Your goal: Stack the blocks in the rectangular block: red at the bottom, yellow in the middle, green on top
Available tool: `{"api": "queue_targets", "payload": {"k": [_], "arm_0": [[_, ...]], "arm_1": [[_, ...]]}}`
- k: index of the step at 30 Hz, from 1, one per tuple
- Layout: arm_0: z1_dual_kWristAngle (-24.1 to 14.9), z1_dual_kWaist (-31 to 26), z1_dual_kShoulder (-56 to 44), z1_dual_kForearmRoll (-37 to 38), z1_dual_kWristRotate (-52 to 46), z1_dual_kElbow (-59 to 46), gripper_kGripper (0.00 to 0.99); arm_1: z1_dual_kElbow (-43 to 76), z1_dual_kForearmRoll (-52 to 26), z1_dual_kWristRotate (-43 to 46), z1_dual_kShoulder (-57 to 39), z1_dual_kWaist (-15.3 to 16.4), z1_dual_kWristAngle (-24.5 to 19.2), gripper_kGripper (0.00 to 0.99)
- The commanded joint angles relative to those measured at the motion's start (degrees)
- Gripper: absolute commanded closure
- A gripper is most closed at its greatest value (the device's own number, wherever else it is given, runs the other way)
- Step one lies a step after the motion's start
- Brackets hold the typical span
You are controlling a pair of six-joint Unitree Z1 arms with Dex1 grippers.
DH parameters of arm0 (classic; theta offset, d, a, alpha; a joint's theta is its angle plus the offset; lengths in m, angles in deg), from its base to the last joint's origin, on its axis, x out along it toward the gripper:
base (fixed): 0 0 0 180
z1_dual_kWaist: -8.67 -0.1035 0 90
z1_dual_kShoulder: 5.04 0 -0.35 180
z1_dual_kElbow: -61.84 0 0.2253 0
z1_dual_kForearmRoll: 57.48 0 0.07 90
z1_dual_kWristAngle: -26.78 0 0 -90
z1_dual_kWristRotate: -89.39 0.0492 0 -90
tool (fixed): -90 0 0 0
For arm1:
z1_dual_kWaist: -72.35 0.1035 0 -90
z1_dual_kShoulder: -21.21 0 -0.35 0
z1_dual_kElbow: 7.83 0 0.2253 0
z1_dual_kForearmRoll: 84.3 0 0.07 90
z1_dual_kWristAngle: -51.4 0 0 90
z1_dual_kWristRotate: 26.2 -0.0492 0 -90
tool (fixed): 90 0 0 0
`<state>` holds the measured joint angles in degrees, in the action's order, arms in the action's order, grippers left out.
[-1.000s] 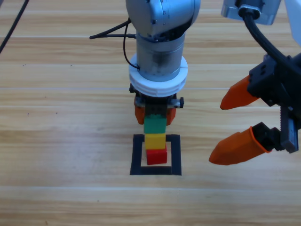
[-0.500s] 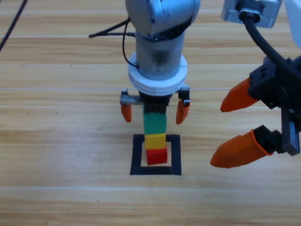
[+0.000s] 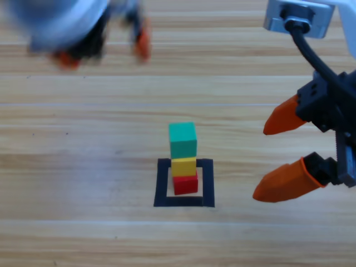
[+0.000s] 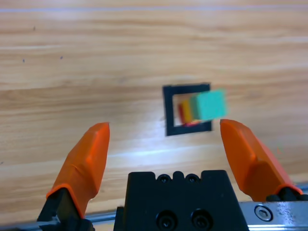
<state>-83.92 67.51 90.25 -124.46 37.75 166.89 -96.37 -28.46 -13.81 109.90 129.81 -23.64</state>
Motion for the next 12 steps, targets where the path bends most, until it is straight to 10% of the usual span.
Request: {"api": "queue_targets", "payload": {"k": [1,12], "arm_0": [[0.48,1.45,-25.95,24.38,9.89,-35.12,0.014],[2.41,1.45,-27.88,35.98,20.70,-45.93,0.014]], "arm_1": [[1.73,0.83,0.36,-3.96,-0.51,-0.37,0.000],[1.82,0.74,0.36,-4.04,-0.51,-0.37,0.000]]}}
